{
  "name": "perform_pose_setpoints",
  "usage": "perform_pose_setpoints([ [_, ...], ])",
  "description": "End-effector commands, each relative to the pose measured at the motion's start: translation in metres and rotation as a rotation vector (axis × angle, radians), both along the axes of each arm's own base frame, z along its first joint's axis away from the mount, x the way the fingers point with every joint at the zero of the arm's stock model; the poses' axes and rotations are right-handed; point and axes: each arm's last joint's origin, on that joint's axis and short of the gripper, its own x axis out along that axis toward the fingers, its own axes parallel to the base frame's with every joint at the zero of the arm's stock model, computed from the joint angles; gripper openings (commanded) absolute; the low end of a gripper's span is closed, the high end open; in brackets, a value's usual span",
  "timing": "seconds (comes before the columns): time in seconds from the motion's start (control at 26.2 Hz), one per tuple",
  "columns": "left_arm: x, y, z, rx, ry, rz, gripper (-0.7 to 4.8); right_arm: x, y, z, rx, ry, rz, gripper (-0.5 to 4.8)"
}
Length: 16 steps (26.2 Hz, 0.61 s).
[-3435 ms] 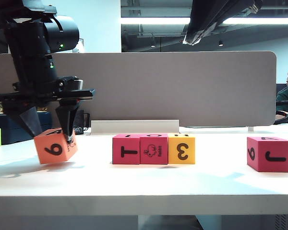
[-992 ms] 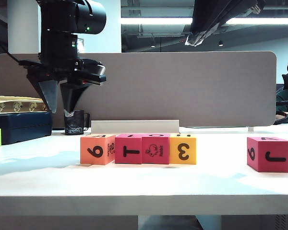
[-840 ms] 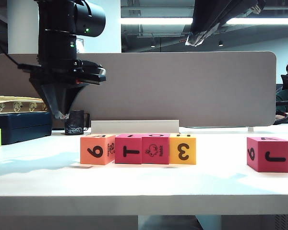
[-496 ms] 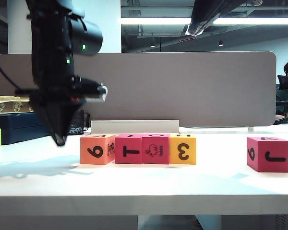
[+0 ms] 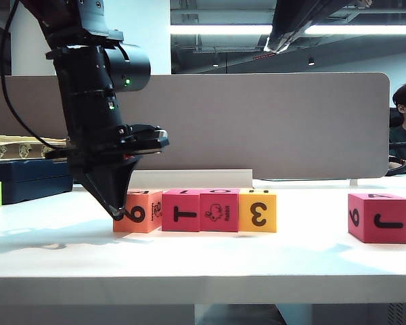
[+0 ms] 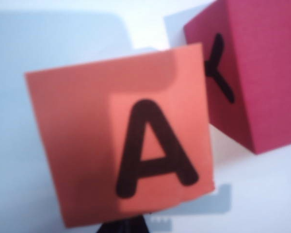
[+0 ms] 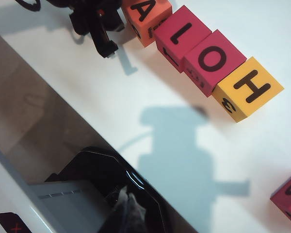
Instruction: Select the appropriate blocks from the scattered letter blocks on the table and arrange them in a row to spell out "ALOHA".
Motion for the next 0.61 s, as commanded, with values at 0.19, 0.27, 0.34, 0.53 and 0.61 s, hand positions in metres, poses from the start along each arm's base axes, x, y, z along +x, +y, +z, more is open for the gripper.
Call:
perform_pose_setpoints([
  [0.19,0.004,-0.008,-0.007,-0.078,0.010,-0.029,-0.05,0.001,0.001,0.003,0.018,-0.024,-0.002,-0.06],
  [0.27,0.004,-0.012,-0.007,-0.095,0.002,-0.044,-0.06,0.001,0.001,0.003,0.019,-0.026,-0.002,-0.06],
  [0.34,0.004,-0.015,-0.007,-0.101,-0.010,-0.050,-0.05,0.001,0.001,0.003,0.020,-0.027,-0.002,-0.06],
  [0.53,0.005,-0.020,-0.007,-0.107,-0.041,-0.057,-0.06,0.001,0.001,0.003,0.020,-0.027,-0.002,-0.06],
  [0.61,0.005,-0.020,-0.008,-0.095,-0.043,-0.052,-0.06,0.001,0.001,0.003,0.021,-0.027,-0.002,-0.06],
])
